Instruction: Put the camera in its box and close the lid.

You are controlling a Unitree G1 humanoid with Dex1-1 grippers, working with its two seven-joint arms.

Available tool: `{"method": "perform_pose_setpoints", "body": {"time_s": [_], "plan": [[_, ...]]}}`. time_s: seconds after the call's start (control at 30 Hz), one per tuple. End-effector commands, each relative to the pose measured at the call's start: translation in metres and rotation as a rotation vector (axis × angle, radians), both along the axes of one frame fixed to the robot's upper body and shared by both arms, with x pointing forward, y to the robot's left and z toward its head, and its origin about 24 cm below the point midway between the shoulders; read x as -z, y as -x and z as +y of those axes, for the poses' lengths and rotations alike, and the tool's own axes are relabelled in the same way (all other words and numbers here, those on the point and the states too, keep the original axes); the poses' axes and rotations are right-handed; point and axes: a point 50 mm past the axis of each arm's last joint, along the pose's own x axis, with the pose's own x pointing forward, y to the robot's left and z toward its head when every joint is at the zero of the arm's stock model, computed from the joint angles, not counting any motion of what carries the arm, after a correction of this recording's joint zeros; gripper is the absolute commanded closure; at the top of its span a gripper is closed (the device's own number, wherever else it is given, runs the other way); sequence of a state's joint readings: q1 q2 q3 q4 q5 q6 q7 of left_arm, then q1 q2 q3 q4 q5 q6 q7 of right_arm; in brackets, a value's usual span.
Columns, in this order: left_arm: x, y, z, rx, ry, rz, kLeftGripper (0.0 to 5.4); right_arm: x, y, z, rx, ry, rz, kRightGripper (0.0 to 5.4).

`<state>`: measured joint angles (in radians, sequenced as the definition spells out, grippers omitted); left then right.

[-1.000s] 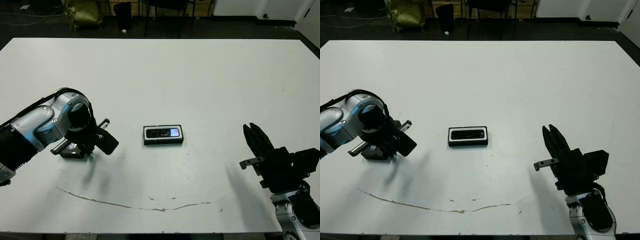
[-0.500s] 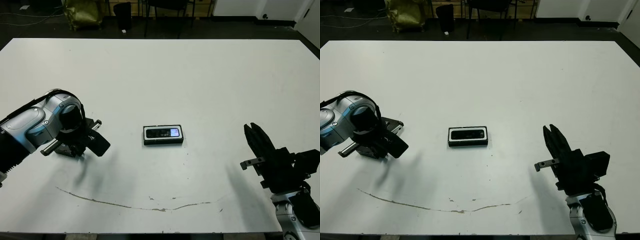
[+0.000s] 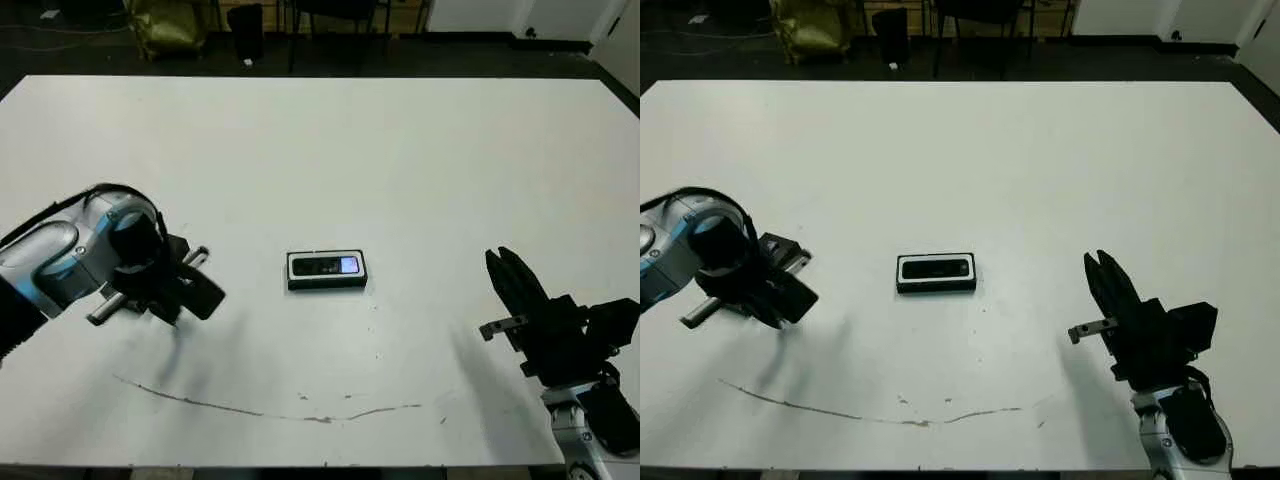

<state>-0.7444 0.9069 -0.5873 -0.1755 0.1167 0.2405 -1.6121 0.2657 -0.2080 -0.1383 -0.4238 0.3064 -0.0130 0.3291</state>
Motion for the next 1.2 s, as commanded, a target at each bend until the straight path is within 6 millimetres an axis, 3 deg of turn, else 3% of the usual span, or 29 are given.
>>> {"method": "perform_pose_setpoints", "body": {"time_s": [0.03,0.13,0.27,0.43,0.53,0.67,0.97,1.2], "plan": [[-0.015,0.007,0.001,-0.106,0.166,0.06,5.4,0.005,0.0,-0.003,0.003,0.0,0.02,5.39],[-0.031,0.015,0.001,-0.189,0.379,0.063,5.4,0.001,0.001,-0.001,0.015,0.013,0.055,5.39],[-0.052,0.032,0.003,-0.338,0.726,-0.057,5.4,-0.003,0.002,0.0,0.025,0.031,0.073,5.39],[-0.05,0.055,0.016,-0.71,1.094,-0.305,5.4,-0.005,0.004,0.004,0.072,0.045,0.091,5.39],[-0.044,0.064,0.024,-0.875,1.122,-0.453,5.19,0.001,0.001,0.001,0.05,0.024,0.058,5.4],[-0.031,0.073,0.034,-1.03,1.095,-0.491,4.36,0.007,-0.002,0.0,0.022,-0.046,0.027,5.4],[-0.003,0.084,0.056,-1.085,0.989,-0.523,2.17,0.005,0.0,-0.001,0.043,-0.03,0.02,5.4],[0.007,0.08,0.071,-1.07,0.91,-0.557,0.49,0.005,-0.002,0.0,0.039,-0.033,0.026,5.4]]}}
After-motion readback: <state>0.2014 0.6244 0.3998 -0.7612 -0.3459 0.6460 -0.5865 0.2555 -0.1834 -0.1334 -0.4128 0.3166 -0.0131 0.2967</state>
